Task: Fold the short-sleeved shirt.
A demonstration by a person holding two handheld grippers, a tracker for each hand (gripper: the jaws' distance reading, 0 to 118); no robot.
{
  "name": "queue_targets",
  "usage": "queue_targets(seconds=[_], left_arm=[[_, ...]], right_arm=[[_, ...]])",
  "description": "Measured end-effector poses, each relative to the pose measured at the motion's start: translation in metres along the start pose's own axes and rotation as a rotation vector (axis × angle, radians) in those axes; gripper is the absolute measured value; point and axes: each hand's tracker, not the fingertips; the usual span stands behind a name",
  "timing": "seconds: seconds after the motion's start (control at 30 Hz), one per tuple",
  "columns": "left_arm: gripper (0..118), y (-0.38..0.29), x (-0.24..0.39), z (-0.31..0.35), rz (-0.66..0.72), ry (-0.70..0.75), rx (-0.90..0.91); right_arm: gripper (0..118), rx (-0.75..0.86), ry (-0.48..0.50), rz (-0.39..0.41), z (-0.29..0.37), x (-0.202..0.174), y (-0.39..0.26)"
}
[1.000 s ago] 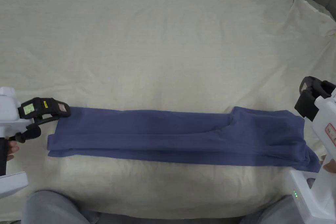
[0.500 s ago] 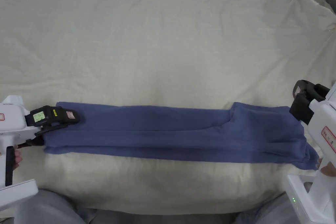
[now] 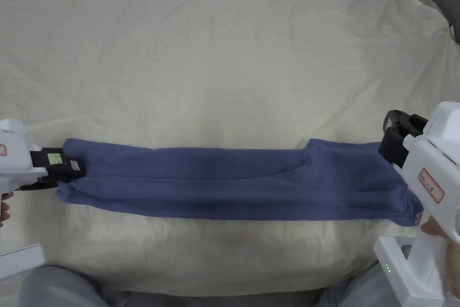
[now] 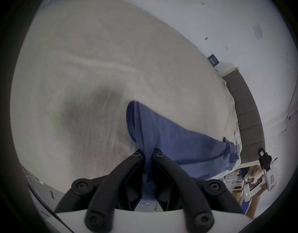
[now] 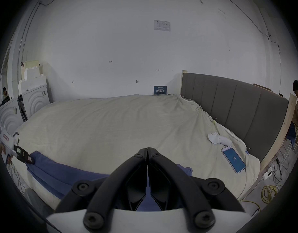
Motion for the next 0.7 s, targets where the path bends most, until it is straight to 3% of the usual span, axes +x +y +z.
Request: queue_targets(seconds=[0.13,0.33,0.53,0.7], left_arm=[[4,-0.001,0.065,0.031,-0.272,0.133,0.029],[4,-0.007,0.155,0.05,-0.459,-0.03,0.071],[4,-0.022,0.236,0.009,-0.528,-0.192,0.002],[4,-0.044,0.286,-0.06,-0.556,-0.235,-0.113]], right_arm=[[0,0.022,0.007,-0.022,0.003,0.007,0.002],[0,0.039,-0.003,-0.05,0.013,0.021,-0.004],[0,0.043,-0.039,-0.083,0.025,0.045,-0.011],[0,0.044,-0.086,-0.098,0.035,0.066,-0.015]])
